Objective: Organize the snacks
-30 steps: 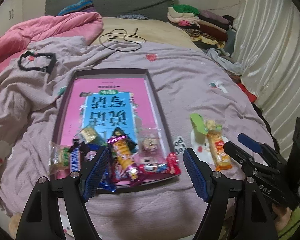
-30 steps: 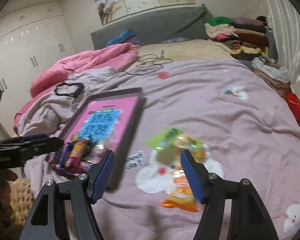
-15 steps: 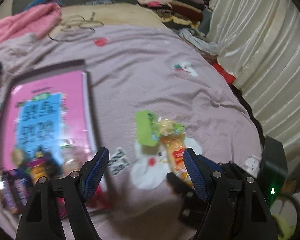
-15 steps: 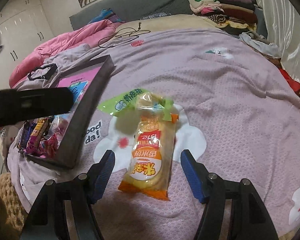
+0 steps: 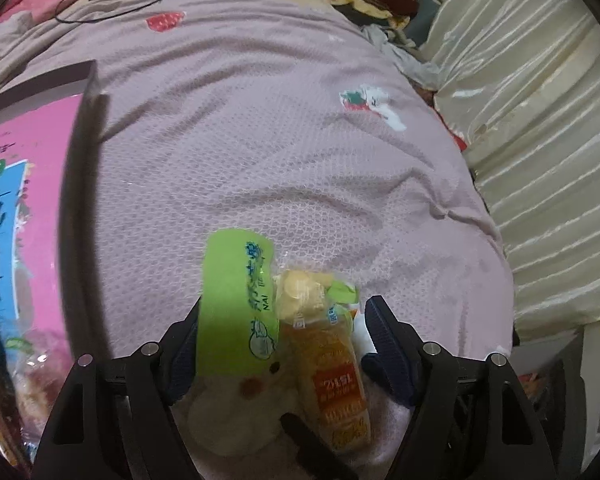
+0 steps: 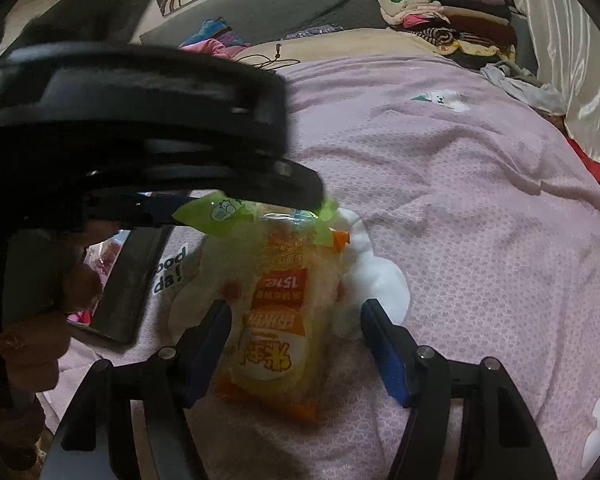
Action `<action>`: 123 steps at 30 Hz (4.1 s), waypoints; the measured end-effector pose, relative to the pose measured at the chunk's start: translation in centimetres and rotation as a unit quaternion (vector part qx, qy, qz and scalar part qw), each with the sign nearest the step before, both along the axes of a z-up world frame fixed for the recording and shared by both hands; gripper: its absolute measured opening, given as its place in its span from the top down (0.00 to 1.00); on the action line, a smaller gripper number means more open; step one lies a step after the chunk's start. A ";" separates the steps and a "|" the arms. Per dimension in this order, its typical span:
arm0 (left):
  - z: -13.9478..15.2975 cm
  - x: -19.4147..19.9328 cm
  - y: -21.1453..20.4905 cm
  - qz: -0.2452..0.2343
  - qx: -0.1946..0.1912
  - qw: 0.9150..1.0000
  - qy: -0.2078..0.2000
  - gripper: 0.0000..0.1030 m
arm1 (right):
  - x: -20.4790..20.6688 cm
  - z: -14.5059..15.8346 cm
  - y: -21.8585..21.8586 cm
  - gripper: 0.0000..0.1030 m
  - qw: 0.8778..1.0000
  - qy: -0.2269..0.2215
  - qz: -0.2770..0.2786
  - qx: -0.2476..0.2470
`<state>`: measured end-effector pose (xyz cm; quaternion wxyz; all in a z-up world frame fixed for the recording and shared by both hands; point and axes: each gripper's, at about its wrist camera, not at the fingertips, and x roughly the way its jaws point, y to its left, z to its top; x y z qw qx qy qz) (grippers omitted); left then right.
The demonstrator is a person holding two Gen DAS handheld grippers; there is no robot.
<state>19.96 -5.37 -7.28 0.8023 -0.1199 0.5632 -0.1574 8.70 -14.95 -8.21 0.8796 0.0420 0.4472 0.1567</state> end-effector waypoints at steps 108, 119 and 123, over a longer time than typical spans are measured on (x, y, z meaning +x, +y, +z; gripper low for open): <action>3.4 -14.8 25.3 0.157 0.153 0.969 -0.113 0.68 | -1.3 5.5 17.4 0.59 0.986 -0.058 0.149 0.045; 3.5 -14.8 25.2 0.159 0.159 0.968 -0.113 0.67 | -2.5 6.2 17.2 0.56 0.982 -0.076 0.166 0.052; 3.6 -14.8 25.2 0.160 0.161 0.967 -0.113 0.65 | -2.8 6.2 17.6 0.55 0.980 -0.075 0.175 0.048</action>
